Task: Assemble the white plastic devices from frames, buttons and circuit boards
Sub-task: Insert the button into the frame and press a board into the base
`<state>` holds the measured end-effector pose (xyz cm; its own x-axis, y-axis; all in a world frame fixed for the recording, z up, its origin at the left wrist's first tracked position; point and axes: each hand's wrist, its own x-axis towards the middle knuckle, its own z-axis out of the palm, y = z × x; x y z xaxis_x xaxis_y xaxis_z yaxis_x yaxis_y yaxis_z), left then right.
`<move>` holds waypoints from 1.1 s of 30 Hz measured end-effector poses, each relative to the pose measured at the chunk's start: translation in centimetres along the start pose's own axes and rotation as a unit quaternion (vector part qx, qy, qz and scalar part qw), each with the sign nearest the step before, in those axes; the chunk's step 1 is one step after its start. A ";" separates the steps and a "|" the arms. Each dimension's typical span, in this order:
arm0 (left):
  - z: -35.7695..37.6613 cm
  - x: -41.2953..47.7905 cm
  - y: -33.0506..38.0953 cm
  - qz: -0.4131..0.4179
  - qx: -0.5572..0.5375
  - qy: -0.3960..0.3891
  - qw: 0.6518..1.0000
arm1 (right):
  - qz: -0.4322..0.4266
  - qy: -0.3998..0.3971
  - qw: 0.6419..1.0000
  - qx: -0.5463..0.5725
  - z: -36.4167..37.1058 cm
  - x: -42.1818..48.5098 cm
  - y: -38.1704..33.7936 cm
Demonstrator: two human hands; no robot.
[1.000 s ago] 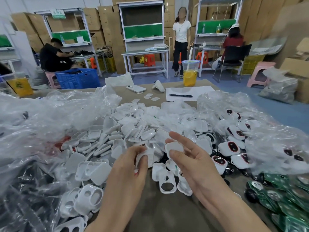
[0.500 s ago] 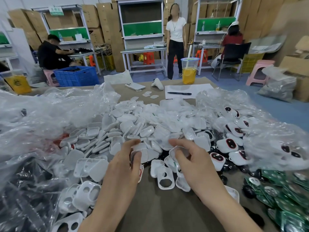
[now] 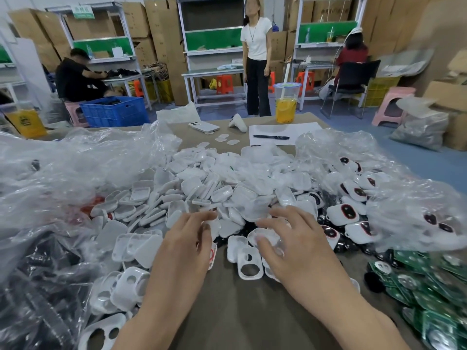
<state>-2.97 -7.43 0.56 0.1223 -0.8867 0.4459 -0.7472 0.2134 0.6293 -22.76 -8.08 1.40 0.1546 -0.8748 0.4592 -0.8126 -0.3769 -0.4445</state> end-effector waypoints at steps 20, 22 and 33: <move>-0.3 -0.7 1.6 0.055 -0.109 0.000 0.992 | 0.148 -0.031 0.894 0.421 -1.6 0.0 -1.2; 0.0 -1.0 2.1 0.057 -0.135 -0.032 0.989 | 0.145 -0.048 0.892 0.425 -1.3 -0.2 -1.3; -0.3 -1.1 2.8 0.146 -0.131 -0.028 0.980 | 0.134 -0.086 0.883 0.443 -0.5 -0.6 -2.0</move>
<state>-5.02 -5.75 2.06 -0.1131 -0.7914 0.6008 -0.5509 0.5532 0.6249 -21.56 -6.68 2.40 0.1689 -0.9730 0.1574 -0.0876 -0.1739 -0.9809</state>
